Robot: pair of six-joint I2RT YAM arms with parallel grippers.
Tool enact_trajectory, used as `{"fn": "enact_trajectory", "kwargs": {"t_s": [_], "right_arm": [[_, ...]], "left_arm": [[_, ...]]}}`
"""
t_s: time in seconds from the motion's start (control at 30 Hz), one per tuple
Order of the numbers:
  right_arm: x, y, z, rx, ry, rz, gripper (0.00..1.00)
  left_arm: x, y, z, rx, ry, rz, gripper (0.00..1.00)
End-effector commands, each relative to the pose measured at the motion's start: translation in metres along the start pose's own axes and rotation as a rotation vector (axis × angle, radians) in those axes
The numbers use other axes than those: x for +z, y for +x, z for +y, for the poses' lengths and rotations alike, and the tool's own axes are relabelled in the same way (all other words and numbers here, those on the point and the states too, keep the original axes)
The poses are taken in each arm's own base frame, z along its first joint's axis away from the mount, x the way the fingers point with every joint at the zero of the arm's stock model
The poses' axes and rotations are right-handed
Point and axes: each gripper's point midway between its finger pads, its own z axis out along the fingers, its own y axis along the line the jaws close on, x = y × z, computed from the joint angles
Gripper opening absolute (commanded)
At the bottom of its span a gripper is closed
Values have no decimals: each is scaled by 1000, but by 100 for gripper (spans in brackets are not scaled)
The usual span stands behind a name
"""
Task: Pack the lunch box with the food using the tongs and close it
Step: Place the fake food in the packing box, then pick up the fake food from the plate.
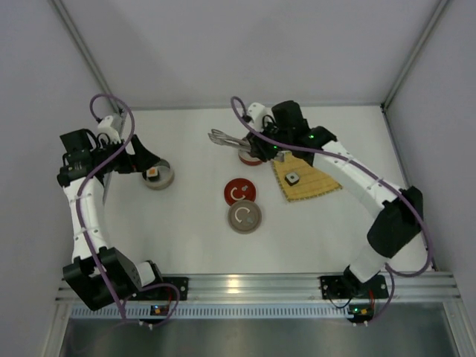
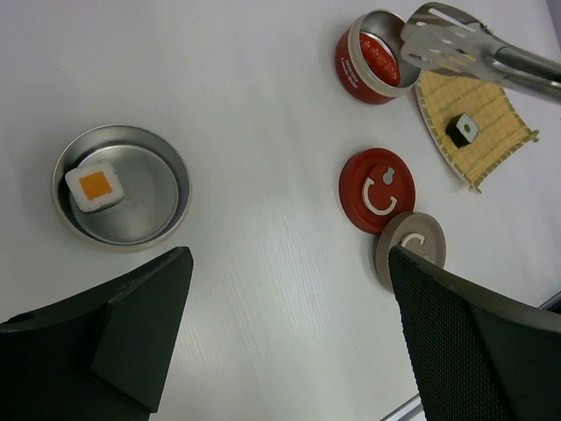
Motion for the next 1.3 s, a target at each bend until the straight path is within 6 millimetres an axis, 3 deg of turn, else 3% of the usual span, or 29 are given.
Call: {"fn": "enact_trajectory", "kwargs": {"t_s": [0.0, 0.03, 0.07, 0.13, 0.2, 0.23, 0.3, 0.43, 0.53, 0.73, 1.27], "right_arm": [[-56, 20, -12, 4, 40, 5, 31], [-63, 44, -23, 32, 65, 47, 31], [-80, 47, -27, 31, 88, 35, 31], [-97, 82, -39, 54, 124, 101, 31], [-117, 94, -46, 58, 163, 108, 31], [-126, 116, -53, 109, 185, 150, 31], [-143, 135, -58, 165, 220, 182, 31], [-157, 173, -48, 217, 242, 256, 32], [-165, 191, -44, 241, 264, 289, 34], [-166, 214, -46, 290, 271, 341, 43], [-152, 224, -60, 317, 278, 384, 46]], "left_arm": [[1, 2, -9, 103, -9, 19, 98], [4, 6, -13, 111, 0, 32, 98], [5, 7, -14, 120, -2, 36, 98], [9, 9, -17, 128, 5, 43, 99], [11, 10, -18, 126, 9, 45, 98], [12, 11, -20, 127, 12, 47, 98], [12, 10, -21, 123, 12, 43, 99], [13, 12, -21, 116, 10, 44, 98], [13, 11, -21, 117, 10, 43, 98], [12, 10, -23, 115, 15, 39, 98], [10, 10, -21, 137, -2, 34, 98]]}}
